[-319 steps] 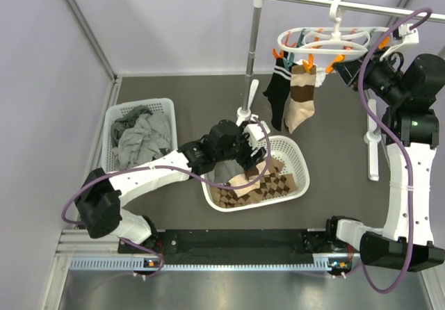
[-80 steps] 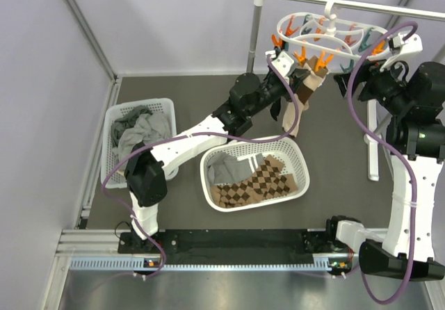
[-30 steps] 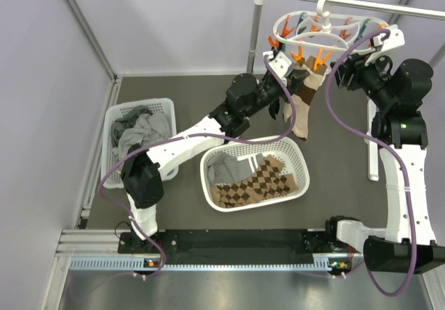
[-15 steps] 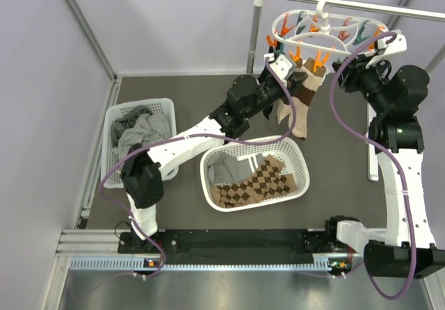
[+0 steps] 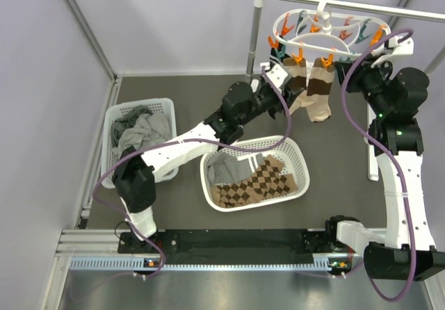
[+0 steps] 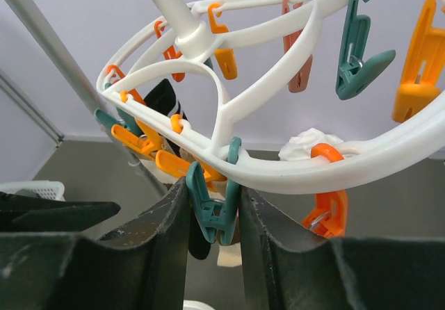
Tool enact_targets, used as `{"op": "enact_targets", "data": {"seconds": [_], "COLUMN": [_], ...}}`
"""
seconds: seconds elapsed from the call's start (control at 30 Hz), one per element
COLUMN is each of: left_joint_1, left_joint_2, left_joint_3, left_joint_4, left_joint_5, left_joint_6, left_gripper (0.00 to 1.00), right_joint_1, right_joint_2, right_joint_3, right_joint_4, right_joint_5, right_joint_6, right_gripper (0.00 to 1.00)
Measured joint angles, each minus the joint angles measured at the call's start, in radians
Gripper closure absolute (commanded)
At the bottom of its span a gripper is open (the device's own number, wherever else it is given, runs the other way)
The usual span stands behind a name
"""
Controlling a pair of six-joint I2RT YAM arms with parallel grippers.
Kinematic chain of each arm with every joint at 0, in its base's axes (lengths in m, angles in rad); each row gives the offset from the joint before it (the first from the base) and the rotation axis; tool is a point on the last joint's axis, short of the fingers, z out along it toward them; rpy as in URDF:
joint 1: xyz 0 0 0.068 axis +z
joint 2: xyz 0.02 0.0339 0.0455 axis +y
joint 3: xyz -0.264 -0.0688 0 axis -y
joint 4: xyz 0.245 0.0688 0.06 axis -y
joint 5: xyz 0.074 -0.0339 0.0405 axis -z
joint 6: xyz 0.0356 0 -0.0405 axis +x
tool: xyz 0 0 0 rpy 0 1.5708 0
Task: Clip the socks to the hanger
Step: Open the clamp at the hanger, then pick up the sock from the bin.
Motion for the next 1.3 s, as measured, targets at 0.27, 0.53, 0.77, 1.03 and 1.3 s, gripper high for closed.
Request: {"op": "enact_targets", "data": {"seconds": [0.27, 0.53, 0.77, 1.03, 1.3], "left_joint_1": [0.000, -0.016, -0.038, -0.039, -0.039], "left_joint_2": [-0.163, -0.231, -0.197, 0.039, 0.153], "left_joint_3": [-0.180, -0.291, -0.334, -0.257, -0.212], "left_joint_4": [-0.066, -0.311, -0.544, -0.748, -0.841], "left_joint_5": [0.000, -0.027, -0.109, -0.195, -0.226], "left_joint_6": [0.006, -0.029, -0.115, -0.154, -0.154], "left_gripper": [0.33, 0.30, 0.36, 0.56, 0.59], "right_joint_1": [0.000, 0.000, 0.000, 0.000, 0.000], "right_joint_2": [-0.006, -0.009, -0.019, -0.021, -0.031], "right_joint_3": [-0.004, -0.011, -0.032, -0.037, -0.044], "right_joint_4": [0.000, 0.003, 0.003, 0.006, 0.007], "right_joint_5": [0.001, -0.004, -0.004, -0.004, -0.003], "right_joint_6": [0.067, 0.092, 0.092, 0.088, 0.079], "right_gripper": [1.00, 1.00, 1.00, 1.00, 1.00]}}
